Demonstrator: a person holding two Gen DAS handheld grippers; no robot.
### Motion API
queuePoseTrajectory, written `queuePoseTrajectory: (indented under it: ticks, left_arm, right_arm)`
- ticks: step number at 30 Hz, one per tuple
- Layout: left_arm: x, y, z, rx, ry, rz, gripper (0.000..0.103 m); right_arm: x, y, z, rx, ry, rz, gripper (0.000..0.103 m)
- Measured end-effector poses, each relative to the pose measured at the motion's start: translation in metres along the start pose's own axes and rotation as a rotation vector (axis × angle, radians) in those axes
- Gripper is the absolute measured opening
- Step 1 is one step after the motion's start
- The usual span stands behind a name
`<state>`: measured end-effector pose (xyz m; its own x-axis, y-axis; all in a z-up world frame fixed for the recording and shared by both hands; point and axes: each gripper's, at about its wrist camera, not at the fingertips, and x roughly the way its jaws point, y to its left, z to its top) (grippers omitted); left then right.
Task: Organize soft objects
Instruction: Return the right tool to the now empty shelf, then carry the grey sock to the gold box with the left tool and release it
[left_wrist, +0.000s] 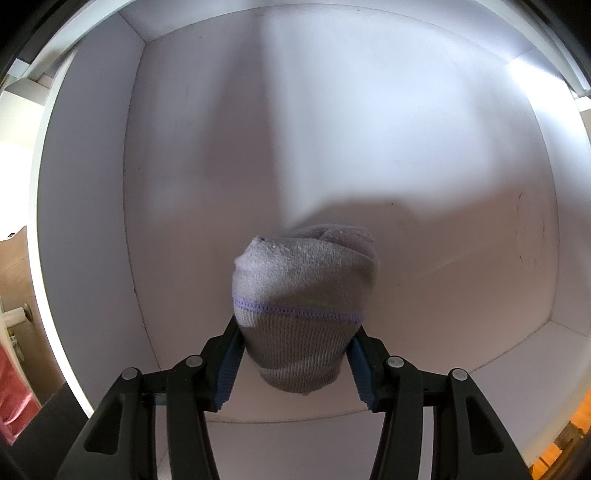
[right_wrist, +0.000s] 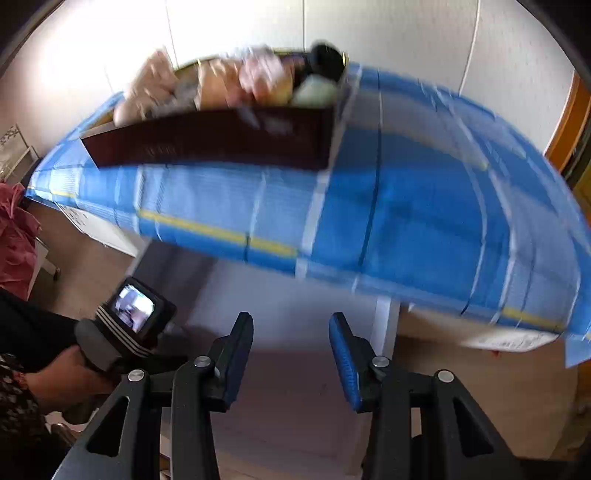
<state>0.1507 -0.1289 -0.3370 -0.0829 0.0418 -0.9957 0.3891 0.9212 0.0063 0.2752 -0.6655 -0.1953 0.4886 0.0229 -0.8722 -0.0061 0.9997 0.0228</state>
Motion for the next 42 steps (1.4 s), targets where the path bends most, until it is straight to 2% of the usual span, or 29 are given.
queuePoseTrajectory:
  ticks: [5,11,16,20,26,35,39,42]
  left_arm:
    - [-0.002,0.005,0.005,-0.009,-0.005,-0.019,0.052]
    - [-0.007,0.021,0.002,-0.026,-0.014,-0.047,0.051]
    - [-0.027,0.036,0.001,-0.061,-0.049,-0.087,0.051]
    - [-0.042,0.048,0.000,-0.088,-0.068,-0.106,0.050]
    - [-0.080,0.058,-0.004,-0.087,-0.142,-0.140,0.050]
    - [-0.159,0.049,-0.021,0.059,-0.283,-0.148,0.050]
    - [-0.193,0.039,-0.035,0.146,-0.336,-0.129,0.050]
    - [-0.216,0.037,-0.040,0.167,-0.359,-0.143,0.050]
  right_arm:
    - [0.036,-0.006,-0.014,0.036,0.093,-0.003,0.043]
    - [0.080,-0.018,-0.032,0.146,0.225,0.026,0.043]
    - [0.111,-0.025,-0.049,0.204,0.351,0.024,0.043]
    - [0.129,-0.034,-0.065,0.244,0.415,0.002,0.043]
    - [0.141,-0.041,-0.078,0.283,0.469,0.011,0.043]
    - [0.140,-0.040,-0.087,0.281,0.483,0.026,0.043]
    - [0.144,-0.032,-0.078,0.279,0.486,0.030,0.043]
    - [0.145,-0.035,-0.072,0.279,0.488,0.033,0.043]
